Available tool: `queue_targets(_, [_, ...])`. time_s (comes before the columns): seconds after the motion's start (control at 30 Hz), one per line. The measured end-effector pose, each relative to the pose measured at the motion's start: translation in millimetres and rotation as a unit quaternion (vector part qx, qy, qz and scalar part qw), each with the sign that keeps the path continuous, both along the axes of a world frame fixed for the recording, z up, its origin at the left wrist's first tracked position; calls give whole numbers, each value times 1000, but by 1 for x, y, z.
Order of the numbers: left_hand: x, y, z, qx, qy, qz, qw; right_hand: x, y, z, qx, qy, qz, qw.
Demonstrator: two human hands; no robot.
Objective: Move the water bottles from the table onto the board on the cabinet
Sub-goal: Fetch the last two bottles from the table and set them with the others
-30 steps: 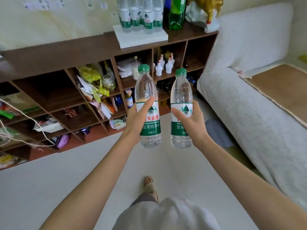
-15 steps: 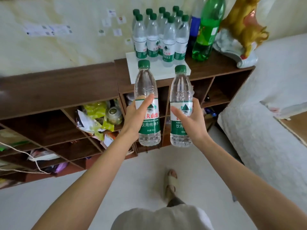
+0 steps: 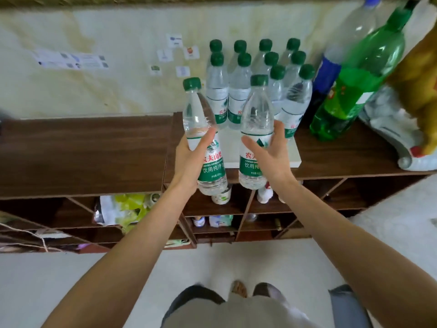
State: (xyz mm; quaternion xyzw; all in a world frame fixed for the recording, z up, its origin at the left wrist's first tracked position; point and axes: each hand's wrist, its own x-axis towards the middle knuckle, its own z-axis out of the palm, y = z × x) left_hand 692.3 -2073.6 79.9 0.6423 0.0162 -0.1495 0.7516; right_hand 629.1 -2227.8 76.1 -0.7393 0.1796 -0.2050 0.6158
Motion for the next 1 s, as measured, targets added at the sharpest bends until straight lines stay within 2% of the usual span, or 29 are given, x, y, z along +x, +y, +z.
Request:
queue_targets(0.27, [73, -22, -15, 108, -110, 11, 988, 77, -24, -14, -49, 12, 1, 999])
queue_targets(0.53, [96, -25, -37, 136, -129, -35, 982, 93, -27, -21, -86, 39, 13, 995])
queue_targets(0.67, [100, -23, -32, 162, -149, -81, 972, 88, -29, -12, -142, 57, 44, 987])
queue_targets(0.77, [103, -18, -34, 170, -157, -110, 967, 79, -36, 6, -287, 37, 50, 956])
queue_targets(0.9, [106, -11, -45, 191, -150, -140, 960, 88, -41, 38, -483, 31, 48, 874])
queue_targets(1.0, [106, -8, -50, 205, -153, -146, 955, 103, -40, 44, -560, 71, 51, 824])
